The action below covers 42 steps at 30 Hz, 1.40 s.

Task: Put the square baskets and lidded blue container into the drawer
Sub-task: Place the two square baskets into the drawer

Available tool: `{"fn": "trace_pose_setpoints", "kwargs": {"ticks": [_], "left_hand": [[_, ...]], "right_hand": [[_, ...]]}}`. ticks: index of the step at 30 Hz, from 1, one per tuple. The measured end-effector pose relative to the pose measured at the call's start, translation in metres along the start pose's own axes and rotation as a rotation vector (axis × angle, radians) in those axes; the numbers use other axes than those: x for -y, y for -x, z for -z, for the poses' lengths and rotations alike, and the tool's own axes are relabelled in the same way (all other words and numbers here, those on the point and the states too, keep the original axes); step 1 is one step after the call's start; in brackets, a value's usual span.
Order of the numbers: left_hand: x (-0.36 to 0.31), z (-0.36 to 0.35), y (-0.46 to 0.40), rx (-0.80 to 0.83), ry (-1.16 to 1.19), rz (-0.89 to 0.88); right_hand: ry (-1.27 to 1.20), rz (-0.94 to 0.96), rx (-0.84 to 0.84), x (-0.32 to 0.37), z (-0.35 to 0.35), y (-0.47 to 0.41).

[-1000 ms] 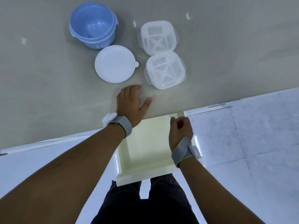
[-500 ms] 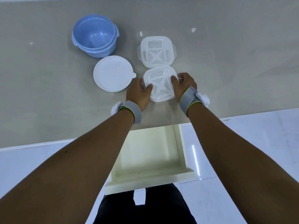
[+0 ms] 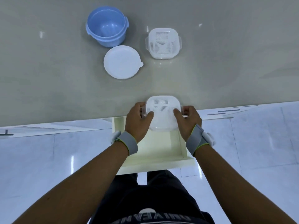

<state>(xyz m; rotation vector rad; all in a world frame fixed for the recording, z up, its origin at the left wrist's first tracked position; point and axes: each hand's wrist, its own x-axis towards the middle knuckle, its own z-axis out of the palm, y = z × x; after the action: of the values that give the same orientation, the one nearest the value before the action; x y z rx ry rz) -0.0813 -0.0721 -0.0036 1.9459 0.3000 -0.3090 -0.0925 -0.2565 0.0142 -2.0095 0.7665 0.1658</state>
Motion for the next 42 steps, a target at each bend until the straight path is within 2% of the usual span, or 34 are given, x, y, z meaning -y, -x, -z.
{"fn": "trace_pose_setpoints", "kwargs": {"ticks": [3, 8, 13, 21, 25, 29, 37, 42], "left_hand": [[0.017, -0.007, 0.031, 0.042, -0.008, 0.025], [0.054, -0.023, 0.053, 0.158, -0.022, 0.173], [0.093, -0.051, 0.027, 0.315, -0.090, 0.367], [0.138, -0.097, -0.050, 0.339, 0.054, 0.534], [0.145, -0.112, -0.073, 0.362, 0.113, 0.471], [0.155, -0.117, -0.078, 0.382, 0.105, 0.462], [0.131, -0.088, -0.046, 0.300, -0.200, 0.337], [0.096, -0.057, -0.016, 0.362, -0.194, 0.245]], "right_hand": [[0.001, -0.040, 0.029, -0.028, 0.009, 0.019], [0.087, -0.115, 0.101, -0.075, 0.009, 0.028], [0.179, -0.264, 0.289, -0.108, -0.021, -0.007], [0.175, -0.420, 0.347, -0.139, -0.091, -0.088], [0.136, -0.365, 0.279, -0.142, -0.105, -0.114], [0.182, -0.353, 0.321, -0.146, -0.106, -0.119], [0.252, -0.313, 0.316, -0.127, -0.098, -0.089], [0.359, -0.206, 0.353, -0.100, -0.076, -0.046]]}}
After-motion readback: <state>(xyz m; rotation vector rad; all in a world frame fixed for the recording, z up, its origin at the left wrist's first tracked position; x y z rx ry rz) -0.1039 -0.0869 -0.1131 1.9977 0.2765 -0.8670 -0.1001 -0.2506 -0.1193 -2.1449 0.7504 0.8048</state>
